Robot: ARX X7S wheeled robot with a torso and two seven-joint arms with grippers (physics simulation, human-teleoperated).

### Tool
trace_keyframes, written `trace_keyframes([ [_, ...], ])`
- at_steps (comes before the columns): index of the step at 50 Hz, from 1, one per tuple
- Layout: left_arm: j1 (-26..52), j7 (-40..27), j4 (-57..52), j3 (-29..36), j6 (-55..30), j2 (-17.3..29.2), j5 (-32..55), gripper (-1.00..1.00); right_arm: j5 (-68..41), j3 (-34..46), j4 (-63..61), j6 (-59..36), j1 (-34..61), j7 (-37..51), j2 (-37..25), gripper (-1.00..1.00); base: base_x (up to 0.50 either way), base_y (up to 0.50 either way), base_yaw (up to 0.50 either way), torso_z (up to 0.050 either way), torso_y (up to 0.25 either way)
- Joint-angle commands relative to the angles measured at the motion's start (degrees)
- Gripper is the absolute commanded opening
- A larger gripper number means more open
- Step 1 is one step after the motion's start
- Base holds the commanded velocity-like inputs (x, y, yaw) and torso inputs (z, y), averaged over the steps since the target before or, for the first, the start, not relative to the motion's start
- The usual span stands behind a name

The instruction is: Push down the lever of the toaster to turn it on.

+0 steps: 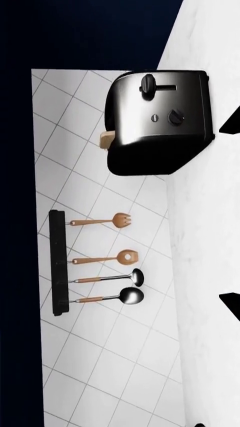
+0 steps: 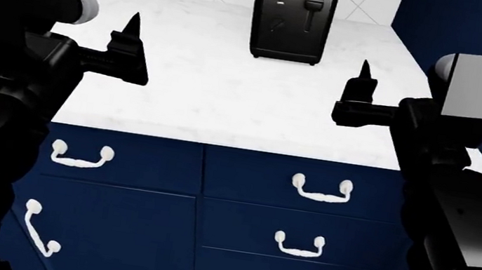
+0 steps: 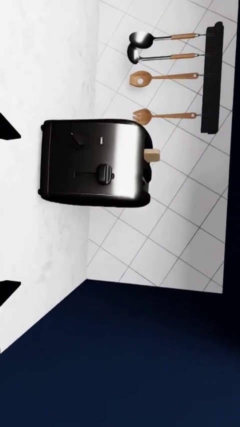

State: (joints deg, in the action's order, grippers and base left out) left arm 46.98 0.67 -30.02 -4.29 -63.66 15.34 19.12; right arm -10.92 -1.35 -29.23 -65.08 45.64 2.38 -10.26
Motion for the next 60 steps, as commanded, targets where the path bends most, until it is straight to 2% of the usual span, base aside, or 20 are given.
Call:
trace_keyframes([
  [1, 0.0, -0.2, 0.2, 0.1, 0.4, 0.2, 0.1, 1.0, -0.9, -0.6, 0.3, -0.3, 0.2, 0.1, 0.2, 1.0, 0.47, 0.14, 0.0, 0.0, 0.0],
  [39, 0.0, -1.1, -0.1, 0.0, 0.4, 0.8, 1.0, 1.0, -2.6, -1.4, -0.9, -0.9, 0.0, 1.4, 0.2, 1.0, 0.5, 0.0, 0.0, 0.0, 0.001],
  [55, 0.1, -1.4, -0.1, -0.1, 0.5, 0.9, 1.5, 1.0, -2.6, -0.8, -2.0, -1.9, 0.7, 2.6, -0.2, 1.0, 0.02, 0.0, 0.0, 0.0, 0.001],
  [56, 0.0, -1.4, -0.1, -0.1, 0.5, 0.9, 1.5, 1.0, -2.5, -0.4, -2.3, -1.8, 0.6, 2.6, -0.4, -1.0, 0.0, 0.0, 0.0, 0.0, 0.0],
  [60, 0.0, -1.6, 0.0, -0.1, 0.5, 0.9, 1.6, 1.0, -2.5, 0.0, -2.6, -2.1, 0.7, 2.8, -0.7, -1.0, 0.0, 0.0, 0.0, 0.0, 0.0],
])
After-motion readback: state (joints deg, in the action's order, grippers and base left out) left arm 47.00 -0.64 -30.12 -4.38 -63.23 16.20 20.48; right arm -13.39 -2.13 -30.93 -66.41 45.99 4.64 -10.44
